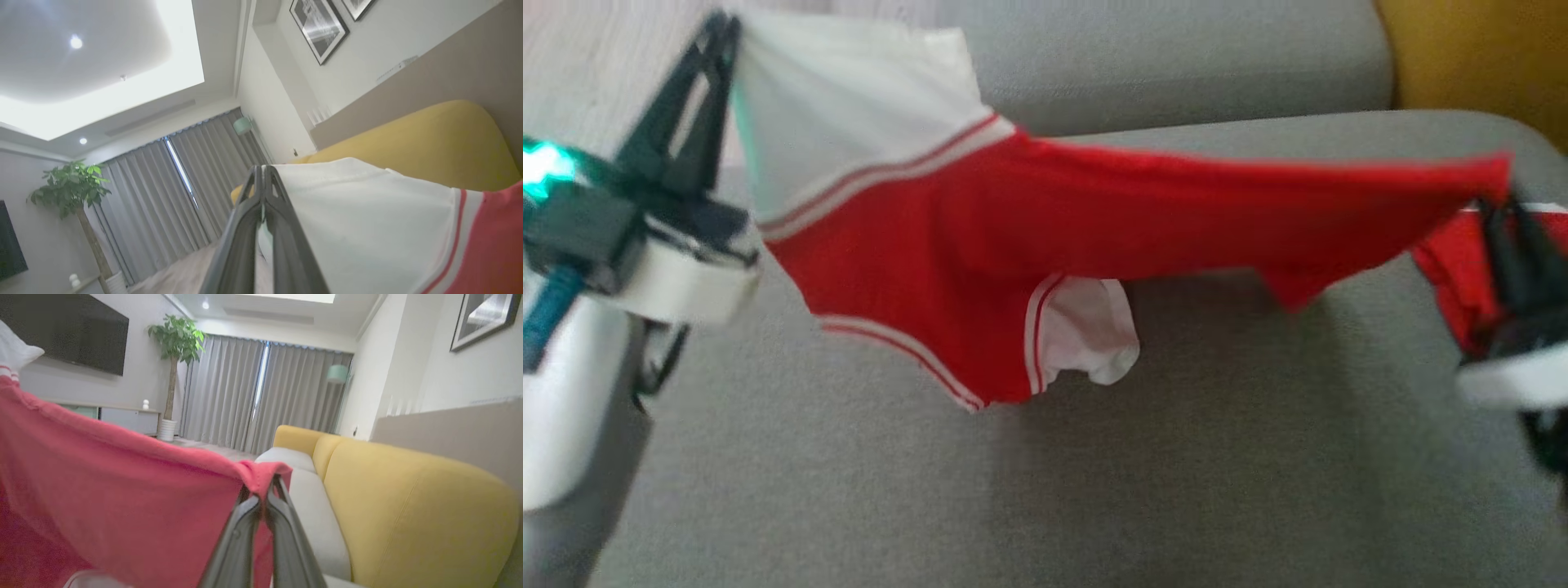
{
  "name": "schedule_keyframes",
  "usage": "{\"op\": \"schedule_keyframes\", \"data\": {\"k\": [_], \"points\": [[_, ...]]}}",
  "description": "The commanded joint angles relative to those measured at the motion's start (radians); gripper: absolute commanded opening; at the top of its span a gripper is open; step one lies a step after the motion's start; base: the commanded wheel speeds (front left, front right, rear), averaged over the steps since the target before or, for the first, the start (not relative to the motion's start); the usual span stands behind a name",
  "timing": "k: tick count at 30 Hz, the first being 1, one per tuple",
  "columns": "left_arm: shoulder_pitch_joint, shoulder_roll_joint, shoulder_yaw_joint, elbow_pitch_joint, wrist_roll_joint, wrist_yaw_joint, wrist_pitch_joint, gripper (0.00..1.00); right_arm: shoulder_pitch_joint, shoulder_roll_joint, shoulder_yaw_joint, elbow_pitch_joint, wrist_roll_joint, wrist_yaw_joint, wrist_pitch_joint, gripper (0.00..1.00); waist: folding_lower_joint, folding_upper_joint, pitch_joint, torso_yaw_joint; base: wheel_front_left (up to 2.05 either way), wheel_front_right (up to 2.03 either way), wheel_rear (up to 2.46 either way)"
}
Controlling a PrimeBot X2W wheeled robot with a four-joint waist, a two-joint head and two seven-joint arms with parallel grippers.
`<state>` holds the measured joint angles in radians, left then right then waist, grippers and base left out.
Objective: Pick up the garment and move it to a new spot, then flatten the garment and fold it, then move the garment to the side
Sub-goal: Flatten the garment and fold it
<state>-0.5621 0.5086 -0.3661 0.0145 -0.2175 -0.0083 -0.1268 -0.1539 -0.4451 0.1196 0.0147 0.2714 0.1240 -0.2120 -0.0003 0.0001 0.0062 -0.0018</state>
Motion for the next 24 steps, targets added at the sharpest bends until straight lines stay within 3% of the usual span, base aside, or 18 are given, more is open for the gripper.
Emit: {"op": "schedule_keyframes", "data": {"k": [1, 6, 14, 18, 24], "points": [[-0.113, 0.049, 0.061, -0.045, -0.007, -0.006, 0.012, 0.00, -0.101, -0.051, -0.005, -0.057, 0.027, 0.007, 0.032, 0.00, 0.0003, -0.0001, -0.017, -0.024, 0.00, 0.00, 0.00], [-0.261, 0.026, 0.051, -0.013, -0.038, -0.051, 0.043, 0.00, -0.300, -0.130, 0.045, -0.032, 0.141, 0.007, 0.170, 0.00, 0.0003, -0.0001, -0.004, -0.038, 0.00, 0.00, 0.00], [-0.551, -0.032, -0.009, 0.252, -0.011, -0.091, 0.018, 0.00, -0.628, -0.167, 0.204, 0.190, 0.298, 0.007, 0.249, 0.00, 0.0003, -0.0001, 0.123, -0.038, 0.00, 0.00, 0.00], [-0.739, -0.102, 0.001, 0.425, -0.006, -0.071, -0.043, 0.00, -0.812, -0.157, 0.276, 0.329, 0.337, 0.007, 0.204, 0.00, 0.0003, -0.0001, 0.233, -0.033, 0.00, 0.00, 0.00], [-0.993, -0.170, 0.008, 0.586, 0.055, -0.007, -0.130, 0.00, -1.083, -0.141, 0.329, 0.540, 0.287, 0.007, -0.007, 0.00, 0.0003, -0.0001, 0.326, -0.022, 0.00, 0.00, 0.00]]}}
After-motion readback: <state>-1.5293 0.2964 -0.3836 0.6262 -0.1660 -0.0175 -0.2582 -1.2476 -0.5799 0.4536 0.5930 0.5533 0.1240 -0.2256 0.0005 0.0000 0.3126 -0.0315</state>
